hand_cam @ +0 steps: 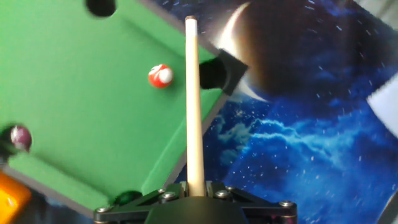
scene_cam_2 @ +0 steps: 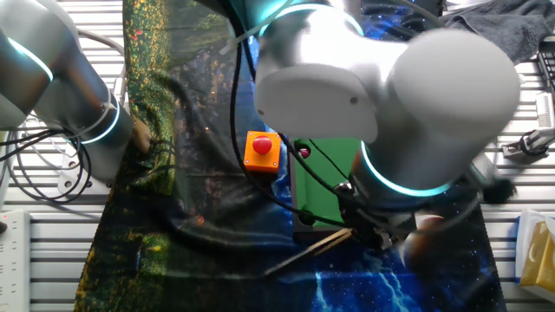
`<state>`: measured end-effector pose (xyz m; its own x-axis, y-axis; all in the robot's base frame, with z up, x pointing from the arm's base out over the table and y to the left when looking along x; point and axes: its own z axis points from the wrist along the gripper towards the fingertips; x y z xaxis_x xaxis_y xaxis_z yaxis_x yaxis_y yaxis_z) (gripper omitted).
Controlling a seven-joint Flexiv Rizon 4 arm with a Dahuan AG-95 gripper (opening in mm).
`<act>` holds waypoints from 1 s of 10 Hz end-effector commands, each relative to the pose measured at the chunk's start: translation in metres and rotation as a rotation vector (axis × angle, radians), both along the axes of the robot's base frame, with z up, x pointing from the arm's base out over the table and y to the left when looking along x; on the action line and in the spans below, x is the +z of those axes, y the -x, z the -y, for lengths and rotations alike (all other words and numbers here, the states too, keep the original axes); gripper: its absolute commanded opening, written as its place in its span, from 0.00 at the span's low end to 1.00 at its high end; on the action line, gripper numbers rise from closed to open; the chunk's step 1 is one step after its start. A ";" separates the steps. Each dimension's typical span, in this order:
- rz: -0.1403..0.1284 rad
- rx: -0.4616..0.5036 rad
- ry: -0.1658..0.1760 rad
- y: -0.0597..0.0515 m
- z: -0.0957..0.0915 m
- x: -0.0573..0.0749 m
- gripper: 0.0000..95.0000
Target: Hit the pool ball
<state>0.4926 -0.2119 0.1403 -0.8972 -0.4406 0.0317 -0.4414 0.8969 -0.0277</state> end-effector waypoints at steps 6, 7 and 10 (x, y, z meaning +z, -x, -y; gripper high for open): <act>0.026 -0.229 -0.063 -0.013 -0.019 0.016 0.00; 0.026 -0.230 -0.063 -0.014 -0.020 0.017 0.00; 0.026 -0.264 -0.065 -0.020 -0.021 0.018 0.00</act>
